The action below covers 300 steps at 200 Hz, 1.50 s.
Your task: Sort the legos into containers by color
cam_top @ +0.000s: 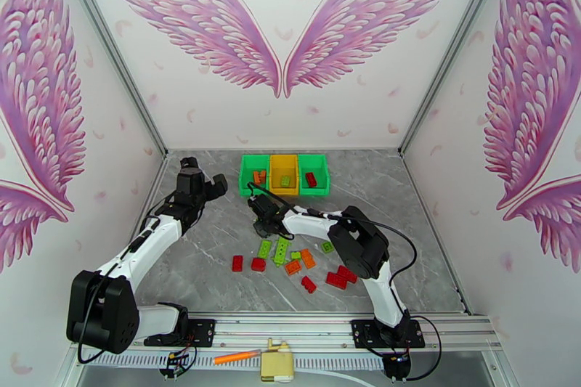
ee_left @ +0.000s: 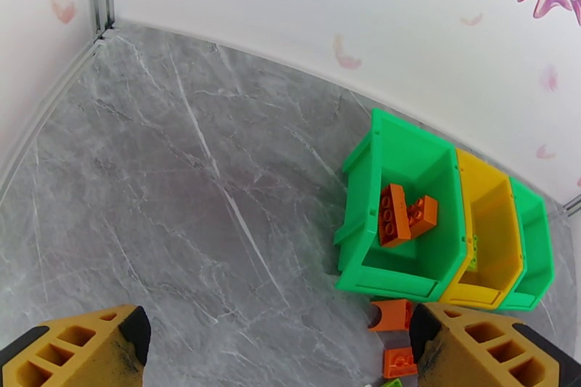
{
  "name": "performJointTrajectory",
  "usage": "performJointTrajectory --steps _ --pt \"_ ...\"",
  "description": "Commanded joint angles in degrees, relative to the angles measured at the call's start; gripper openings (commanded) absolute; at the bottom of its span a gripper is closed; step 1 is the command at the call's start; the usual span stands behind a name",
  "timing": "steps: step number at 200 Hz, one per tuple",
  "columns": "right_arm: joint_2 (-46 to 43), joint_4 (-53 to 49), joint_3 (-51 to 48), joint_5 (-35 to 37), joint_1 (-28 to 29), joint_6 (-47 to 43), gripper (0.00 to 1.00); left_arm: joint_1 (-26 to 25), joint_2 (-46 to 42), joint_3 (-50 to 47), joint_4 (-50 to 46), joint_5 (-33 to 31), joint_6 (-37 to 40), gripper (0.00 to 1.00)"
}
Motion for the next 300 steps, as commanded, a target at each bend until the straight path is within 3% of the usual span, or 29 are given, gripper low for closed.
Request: performJointTrajectory --steps 1,43,93,144,204,300 --pt "-0.7 -0.7 0.4 1.1 0.1 0.5 0.29 0.2 -0.5 -1.4 -0.1 -0.1 0.2 0.99" --pt "-5.5 3.7 -3.3 1.8 0.0 1.4 0.27 -0.8 -3.8 -4.5 3.9 -0.1 3.4 0.99" --pt "-13.9 9.6 -8.0 4.5 -2.2 1.5 0.26 -6.9 -10.9 -10.9 11.6 -1.1 12.5 0.99" --pt "-17.1 11.4 -5.9 2.9 -9.3 1.4 0.26 -14.5 -16.0 -16.1 18.1 5.5 20.8 0.99" --pt "-8.8 10.0 5.6 1.8 -16.9 -1.2 0.26 -20.2 -15.1 -15.7 18.3 10.0 24.5 0.99" --pt "8.4 -0.7 28.1 -4.3 -21.8 -3.9 0.29 -21.1 -11.0 -13.6 17.5 11.0 24.5 0.99"
